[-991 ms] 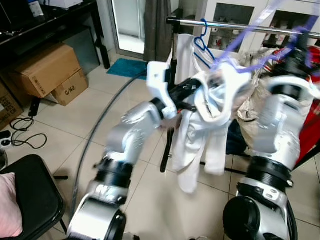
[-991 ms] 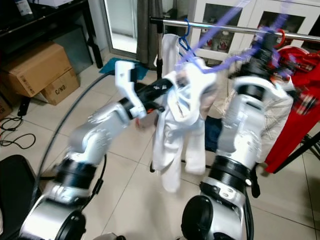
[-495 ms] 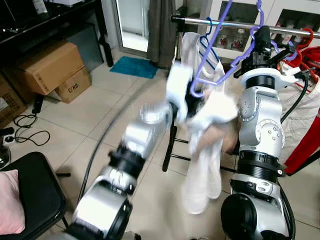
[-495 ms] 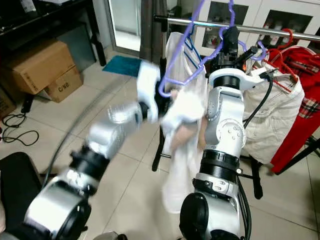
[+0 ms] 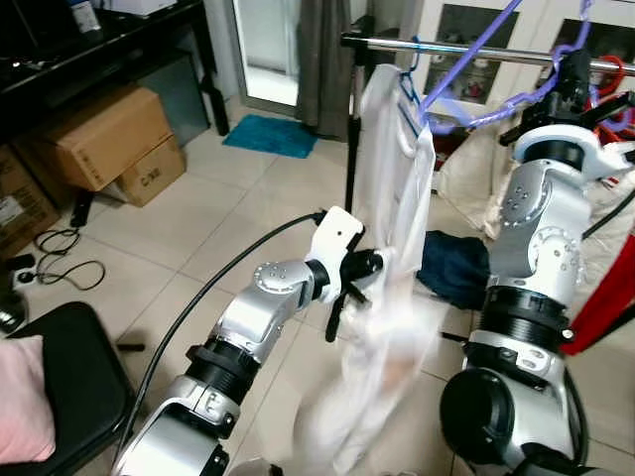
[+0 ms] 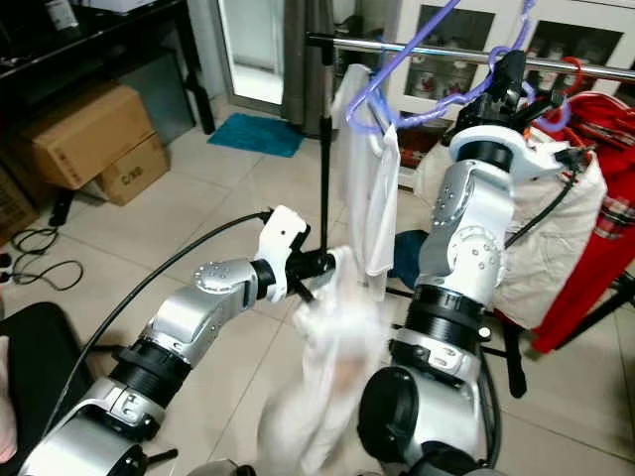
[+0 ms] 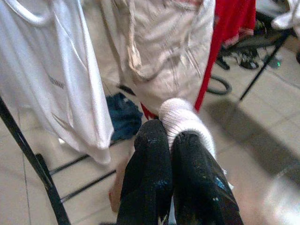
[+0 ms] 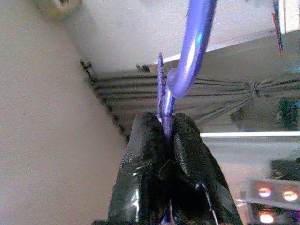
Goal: Hang hanger
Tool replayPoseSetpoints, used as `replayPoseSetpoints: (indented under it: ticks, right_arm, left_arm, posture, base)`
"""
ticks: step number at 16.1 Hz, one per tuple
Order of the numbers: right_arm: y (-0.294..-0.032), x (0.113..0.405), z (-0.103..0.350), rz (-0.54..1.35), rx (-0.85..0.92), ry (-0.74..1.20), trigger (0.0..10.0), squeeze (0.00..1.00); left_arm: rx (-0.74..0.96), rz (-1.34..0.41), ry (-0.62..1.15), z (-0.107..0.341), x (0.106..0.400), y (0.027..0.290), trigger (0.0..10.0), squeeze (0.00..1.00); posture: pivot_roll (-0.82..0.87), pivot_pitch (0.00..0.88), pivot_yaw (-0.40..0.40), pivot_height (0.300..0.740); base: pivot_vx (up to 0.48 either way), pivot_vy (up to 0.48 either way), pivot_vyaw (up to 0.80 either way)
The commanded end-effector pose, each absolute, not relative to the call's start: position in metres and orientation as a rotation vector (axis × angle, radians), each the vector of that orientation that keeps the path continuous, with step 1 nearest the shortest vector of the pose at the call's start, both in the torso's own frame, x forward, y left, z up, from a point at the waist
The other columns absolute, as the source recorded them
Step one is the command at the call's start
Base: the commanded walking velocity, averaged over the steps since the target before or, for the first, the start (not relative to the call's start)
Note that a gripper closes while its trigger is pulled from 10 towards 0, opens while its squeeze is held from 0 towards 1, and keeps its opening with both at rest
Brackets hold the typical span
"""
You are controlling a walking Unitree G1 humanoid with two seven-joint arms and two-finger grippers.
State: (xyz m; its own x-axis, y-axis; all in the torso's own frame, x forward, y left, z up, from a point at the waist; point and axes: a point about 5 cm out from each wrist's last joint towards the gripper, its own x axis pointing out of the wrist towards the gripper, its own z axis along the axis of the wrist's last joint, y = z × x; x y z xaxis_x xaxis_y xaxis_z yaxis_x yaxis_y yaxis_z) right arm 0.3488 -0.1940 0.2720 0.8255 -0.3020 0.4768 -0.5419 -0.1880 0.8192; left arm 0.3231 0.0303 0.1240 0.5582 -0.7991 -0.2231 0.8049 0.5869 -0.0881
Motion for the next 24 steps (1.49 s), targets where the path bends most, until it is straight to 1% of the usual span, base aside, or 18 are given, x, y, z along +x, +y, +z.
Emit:
replayPoseSetpoints:
  ticks: [1, 2, 3, 5, 6, 8, 9, 10, 11, 12, 13, 14, 15, 17, 18, 20, 22, 24]
  right_arm:
    - [-0.189, 0.347, 0.285, 0.257, 1.622, -0.653, 0.0, 0.0]
    - [-0.188, 0.346, 0.286, 0.255, 1.549, -0.647, 0.0, 0.0]
    - [-0.185, 0.346, 0.286, 0.245, 1.428, -0.623, 0.0, 0.0]
    - [-0.179, 0.343, 0.277, 0.188, 1.027, -0.543, 0.0, 0.0]
    - [-0.178, 0.344, 0.259, 0.134, 0.756, -0.435, 0.0, 0.0]
    - [-0.178, 0.339, 0.228, 0.121, 0.385, -0.295, 0.0, 0.0]
    - [-0.179, 0.336, 0.217, 0.121, 0.308, -0.244, 0.0, 0.0]
    - [-0.185, 0.325, 0.19, 0.113, 0.19, -0.125, 0.0, 0.0]
    - [-0.19, 0.312, 0.17, 0.117, 0.117, -0.041, 0.0, 0.0]
    - [-0.195, 0.3, 0.154, 0.125, 0.045, 0.039, 2.9, 0.0]
    - [-0.2, 0.292, 0.142, 0.099, -0.024, 0.102, 10.0, 0.0]
    - [-0.204, 0.283, 0.129, 0.086, -0.064, 0.157, 10.0, 0.0]
    - [-0.206, 0.271, 0.114, 0.084, -0.07, 0.245, 10.0, 0.0]
    - [-0.201, 0.256, 0.103, 0.127, -0.129, 0.298, 10.0, 0.0]
    - [-0.199, 0.244, 0.092, 0.082, -0.082, 0.355, 10.0, 0.0]
    - [-0.202, 0.235, 0.084, 0.066, -0.077, 0.351, 10.0, 0.0]
    - [-0.204, 0.229, 0.08, 0.012, 0.008, 0.378, 10.0, 0.0]
    - [-0.206, 0.23, 0.084, -0.005, 0.048, 0.384, 10.0, 0.0]
  left_arm:
    - [-0.007, -0.924, 0.101, 0.154, 0.33, 0.028, 0.0, 0.0]
    - [-0.014, -0.919, 0.084, 0.159, 0.331, 0.029, 0.0, 0.0]
    - [-0.021, -0.905, 0.068, 0.163, 0.333, 0.032, 0.0, 0.0]
    - [0.055, -0.874, 0.112, 0.156, 0.333, 0.046, 0.0, 0.0]
    - [0.079, -0.842, 0.157, 0.148, 0.332, 0.058, 0.0, 0.0]
    - [0.116, -0.807, 0.225, 0.135, 0.326, 0.076, 0.0, 0.0]
    - [0.126, -0.794, 0.244, 0.131, 0.324, 0.082, 0.0, 0.0]
    - [0.122, -0.742, 0.274, 0.124, 0.319, 0.097, 0.0, 0.0]
    - [0.121, -0.697, 0.291, 0.119, 0.315, 0.11, 0.0, 0.0]
    - [0.117, -0.65, 0.304, 0.116, 0.311, 0.12, 0.0, 0.0]
    - [0.119, -0.61, 0.302, 0.114, 0.308, 0.128, 0.0, 0.0]
    - [0.132, -0.55, 0.285, 0.114, 0.304, 0.136, 5.5, 0.0]
    - [0.125, -0.46, 0.311, 0.109, 0.301, 0.148, 10.0, 0.0]
    - [0.135, -0.366, 0.307, 0.105, 0.299, 0.162, 10.0, 0.0]
    - [0.102, -0.318, 0.255, 0.105, 0.297, 0.167, 10.0, 0.0]
    - [0.073, -0.325, 0.248, 0.104, 0.292, 0.164, 10.0, 0.0]
    - [0.05, -0.348, 0.269, 0.098, 0.283, 0.16, 10.0, 0.0]
    - [0.088, -0.344, 0.273, 0.095, 0.282, 0.16, 10.0, 0.0]
  posture:
    - [-0.07, 0.0, 0.042, 0.74]
    - [-0.07, 0.0, 0.042, 0.74]
    - [-0.07, 0.0, 0.046, 0.74]
    - [-0.07, 0.0, 0.05, 0.74]
    - [-0.07, 0.0, 0.051, 0.74]
    - [-0.07, 0.0, 0.051, 0.74]
    - [-0.07, 0.0, 0.051, 0.74]
    - [-0.07, 0.0, 0.047, 0.74]
    - [-0.07, 0.0, 0.048, 0.74]
    - [-0.07, 0.0, 0.051, 0.74]
    - [-0.07, 0.0, 0.053, 0.74]
    - [-0.07, 0.0, 0.053, 0.74]
    - [-0.07, 0.0, 0.05, 0.74]
    - [-0.07, 0.0, 0.046, 0.74]
    - [-0.07, 0.0, 0.037, 0.74]
    - [-0.05, 0.0, 0.018, 0.74]
    - [-0.05, 0.0, 0.016, 0.74]
    - [-0.05, 0.0, 0.018, 0.74]
  base:
    - [0.0, 0.0, 0.0]
    - [0.0, 0.0, 0.0]
    - [0.0, 0.0, 0.0]
    - [0.0, 0.0, 0.0]
    - [0.0, 0.0, 0.0]
    - [0.0, 0.0, 0.0]
    - [0.0, 0.0, 0.0]
    - [0.0, 0.0, 0.0]
    - [0.0, 0.0, 0.0]
    - [0.0, 0.0, 0.0]
    - [0.0, 0.0, 0.0]
    - [0.0, 0.0, 0.0]
    - [0.0, 0.0, 0.0]
    - [0.0, 0.0, 0.0]
    - [0.0, 0.0, -0.75]
    - [0.0, 0.0, -0.78]
    - [0.0, 0.0, -0.8]
    - [0.0, 0.0, -0.8]
